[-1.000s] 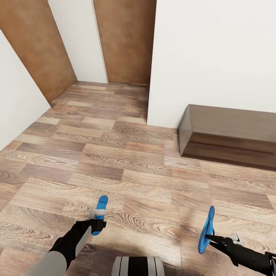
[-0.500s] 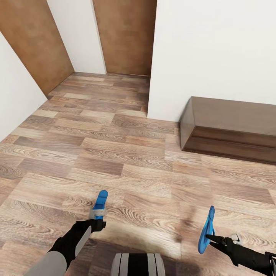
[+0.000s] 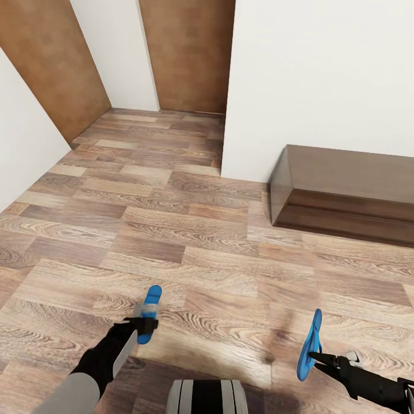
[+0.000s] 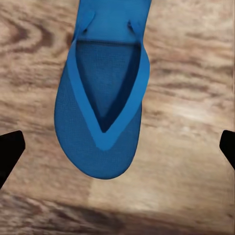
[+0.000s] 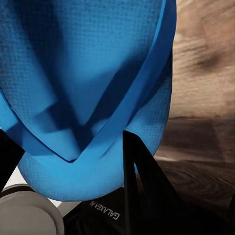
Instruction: In the bedroom, move the book from the bed onto either nightstand, and place the two sandals side by side next to the bed.
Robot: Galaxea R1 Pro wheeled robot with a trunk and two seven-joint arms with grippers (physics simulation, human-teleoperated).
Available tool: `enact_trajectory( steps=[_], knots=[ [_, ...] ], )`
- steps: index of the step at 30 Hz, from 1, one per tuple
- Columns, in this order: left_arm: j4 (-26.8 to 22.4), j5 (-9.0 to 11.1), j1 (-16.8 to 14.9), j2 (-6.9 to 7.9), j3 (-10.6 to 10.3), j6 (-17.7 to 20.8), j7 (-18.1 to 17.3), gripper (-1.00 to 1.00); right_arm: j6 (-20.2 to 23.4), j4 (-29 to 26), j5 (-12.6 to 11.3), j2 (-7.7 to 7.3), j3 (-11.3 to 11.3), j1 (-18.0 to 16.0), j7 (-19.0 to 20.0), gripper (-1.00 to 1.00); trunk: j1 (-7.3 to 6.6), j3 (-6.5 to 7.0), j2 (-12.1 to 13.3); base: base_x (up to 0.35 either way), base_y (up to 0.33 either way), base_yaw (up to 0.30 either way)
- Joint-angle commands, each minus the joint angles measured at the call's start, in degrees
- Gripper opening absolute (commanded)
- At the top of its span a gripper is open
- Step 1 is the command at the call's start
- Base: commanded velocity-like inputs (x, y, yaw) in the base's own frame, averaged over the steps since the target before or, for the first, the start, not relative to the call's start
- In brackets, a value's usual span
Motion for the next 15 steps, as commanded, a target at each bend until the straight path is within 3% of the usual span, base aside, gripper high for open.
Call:
enact_trajectory(
  steps=[1, 9, 15],
  knots=[
    [-0.63, 0.61, -0.01, 0.11, -0.45, 0.22, 0.78, 1.0, 0.46, -0.04, 0.6, 0.04, -0.23, -0.05, 0.49, -1.0, -0.01, -0.04, -0.02, 0.0, 0.0, 0.0],
    [-1.5, 0.12, -0.01, -0.09, -0.53, -0.08, 1.01, 1.0, 0.46, -0.04, 0.68, 0.04, -0.23, -0.05, 0.43, -1.0, -0.01, -0.04, -0.02, 0.0, 0.0, 0.0],
    [-1.51, -5.6, -0.01, -0.4, -0.52, -0.09, 1.7, 1.0, 0.46, -0.04, 0.69, 0.12, -0.23, -0.05, 0.42, -1.0, -0.01, -0.04, -0.02, 0.0, 0.0, 0.0]
  ],
)
